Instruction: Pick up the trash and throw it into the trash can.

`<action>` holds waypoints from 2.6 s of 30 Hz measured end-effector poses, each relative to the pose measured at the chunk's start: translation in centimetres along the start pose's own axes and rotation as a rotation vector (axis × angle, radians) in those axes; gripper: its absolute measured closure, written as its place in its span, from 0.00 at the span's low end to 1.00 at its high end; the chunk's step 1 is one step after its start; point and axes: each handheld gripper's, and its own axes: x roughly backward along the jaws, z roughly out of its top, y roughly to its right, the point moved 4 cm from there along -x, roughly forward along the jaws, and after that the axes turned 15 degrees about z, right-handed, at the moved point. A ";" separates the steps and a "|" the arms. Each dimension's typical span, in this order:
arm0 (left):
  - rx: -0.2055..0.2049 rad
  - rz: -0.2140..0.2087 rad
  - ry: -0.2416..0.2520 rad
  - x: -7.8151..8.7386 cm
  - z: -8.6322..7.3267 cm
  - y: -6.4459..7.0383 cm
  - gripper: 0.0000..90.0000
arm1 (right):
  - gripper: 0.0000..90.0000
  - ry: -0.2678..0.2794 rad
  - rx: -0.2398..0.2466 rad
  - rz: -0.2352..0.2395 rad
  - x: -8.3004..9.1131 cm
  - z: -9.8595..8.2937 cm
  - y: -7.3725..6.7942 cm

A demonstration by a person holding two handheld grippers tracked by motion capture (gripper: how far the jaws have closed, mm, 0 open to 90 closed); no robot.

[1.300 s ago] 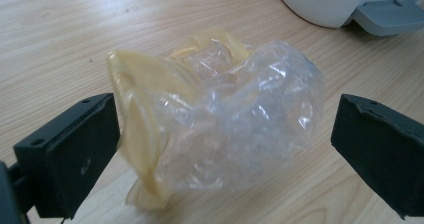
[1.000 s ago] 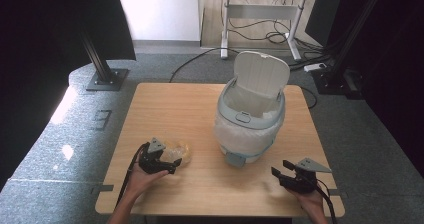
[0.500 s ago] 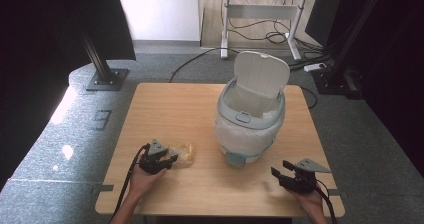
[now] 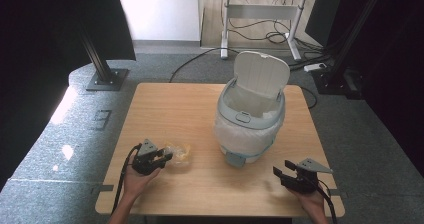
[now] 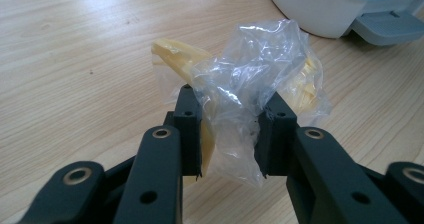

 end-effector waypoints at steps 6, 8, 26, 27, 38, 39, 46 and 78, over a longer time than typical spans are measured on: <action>0.000 -0.018 0.006 0.5 0.2 -0.1 0.75 | 0.44 0.011 -0.017 -0.027 0.2 0.0 0.3; 0.005 -0.026 0.006 0.6 0.3 -0.2 0.76 | 0.44 0.011 -0.024 -0.032 0.3 0.0 0.4; 0.002 -0.068 0.101 3.7 4.7 0.3 0.76 | 0.44 0.011 -0.040 -0.029 0.5 -0.3 0.9; 0.003 -0.072 0.106 3.8 5.0 0.3 0.76 | 0.44 0.009 -0.038 -0.030 0.4 -0.3 0.9; -0.017 -0.115 0.168 5.3 8.9 1.3 0.76 | 0.44 -0.003 -0.038 -0.033 0.3 -0.4 0.9; -0.019 -0.119 0.174 5.5 9.2 1.3 0.76 | 0.44 -0.005 -0.038 -0.033 0.2 -0.5 0.9; -0.025 -0.134 0.204 6.5 11.1 1.7 0.76 | 0.44 -0.010 -0.038 -0.033 0.2 -0.5 0.9; -0.071 -0.182 0.263 8.4 17.2 2.4 0.75 | 0.44 -0.024 -0.051 -0.036 0.3 -0.8 1.2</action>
